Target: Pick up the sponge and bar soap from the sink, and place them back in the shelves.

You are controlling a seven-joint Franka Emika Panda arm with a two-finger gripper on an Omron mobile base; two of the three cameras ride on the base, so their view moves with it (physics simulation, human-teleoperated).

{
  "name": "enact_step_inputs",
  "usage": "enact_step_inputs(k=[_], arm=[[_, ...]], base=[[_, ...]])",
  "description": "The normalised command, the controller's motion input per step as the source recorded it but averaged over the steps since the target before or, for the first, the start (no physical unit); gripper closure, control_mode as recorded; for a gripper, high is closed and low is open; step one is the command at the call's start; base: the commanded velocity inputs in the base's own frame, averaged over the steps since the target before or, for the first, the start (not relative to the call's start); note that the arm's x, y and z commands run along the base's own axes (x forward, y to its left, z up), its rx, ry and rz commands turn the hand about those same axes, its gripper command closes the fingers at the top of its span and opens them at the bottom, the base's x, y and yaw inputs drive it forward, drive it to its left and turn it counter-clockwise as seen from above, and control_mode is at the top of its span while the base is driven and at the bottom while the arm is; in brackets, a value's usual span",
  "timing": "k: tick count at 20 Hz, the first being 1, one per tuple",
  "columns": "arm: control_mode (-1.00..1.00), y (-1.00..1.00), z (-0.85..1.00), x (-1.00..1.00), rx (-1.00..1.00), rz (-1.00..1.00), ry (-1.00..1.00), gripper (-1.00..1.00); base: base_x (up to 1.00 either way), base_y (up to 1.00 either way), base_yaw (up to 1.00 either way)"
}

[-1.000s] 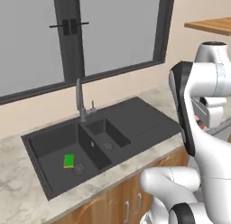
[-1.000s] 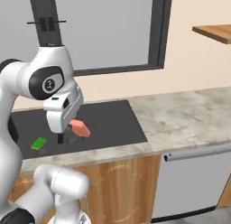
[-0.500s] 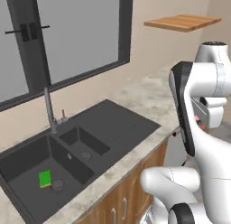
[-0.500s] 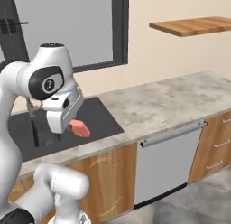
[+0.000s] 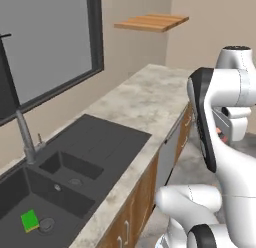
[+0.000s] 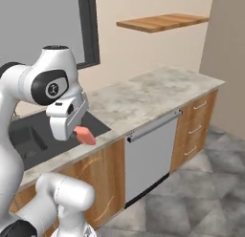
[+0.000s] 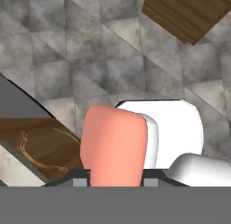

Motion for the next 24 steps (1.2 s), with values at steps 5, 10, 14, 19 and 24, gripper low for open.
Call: enact_step_inputs(k=[5,10,14,19,24], arm=[[1.00,0.00,0.00,0.00,0.00,0.00,0.00,1.00],[1.00,0.00,0.00,0.00,0.00,0.00,0.00,1.00],[1.00,0.00,0.00,0.00,0.00,0.00,0.00,1.00],[1.00,0.00,0.00,0.00,0.00,0.00,0.00,1.00],[1.00,0.00,0.00,0.00,0.00,0.00,0.00,1.00]], base=[[0.00,0.00,-0.63],[0.00,0.00,-0.62],[0.00,-0.09,-0.44],[0.00,-0.29,-0.07],[0.15,0.00,0.11]])
